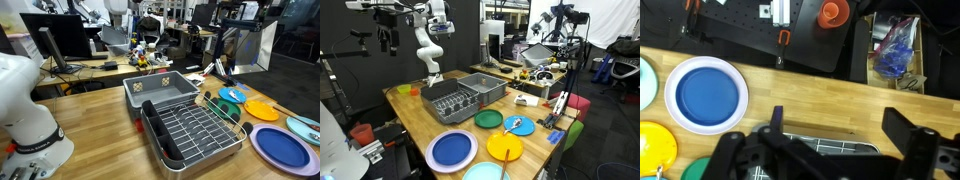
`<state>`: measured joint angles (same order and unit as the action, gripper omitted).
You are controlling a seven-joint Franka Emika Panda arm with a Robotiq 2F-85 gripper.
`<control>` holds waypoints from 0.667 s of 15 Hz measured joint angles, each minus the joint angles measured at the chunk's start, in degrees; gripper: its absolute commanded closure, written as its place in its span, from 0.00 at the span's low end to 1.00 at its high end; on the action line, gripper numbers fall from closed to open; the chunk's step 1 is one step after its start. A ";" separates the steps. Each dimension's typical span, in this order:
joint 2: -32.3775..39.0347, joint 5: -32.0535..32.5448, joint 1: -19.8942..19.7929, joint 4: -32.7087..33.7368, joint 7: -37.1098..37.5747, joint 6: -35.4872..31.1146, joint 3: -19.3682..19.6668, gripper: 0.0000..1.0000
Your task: Remove the red butter knife from the dishrack and place it on top of the dark blue plate
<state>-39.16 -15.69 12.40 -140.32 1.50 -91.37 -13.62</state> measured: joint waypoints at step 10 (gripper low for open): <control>1.75 0.75 0.94 0.94 -0.18 -3.23 -1.30 0.00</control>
<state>-37.41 -14.94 13.34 -139.38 1.33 -94.60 -14.92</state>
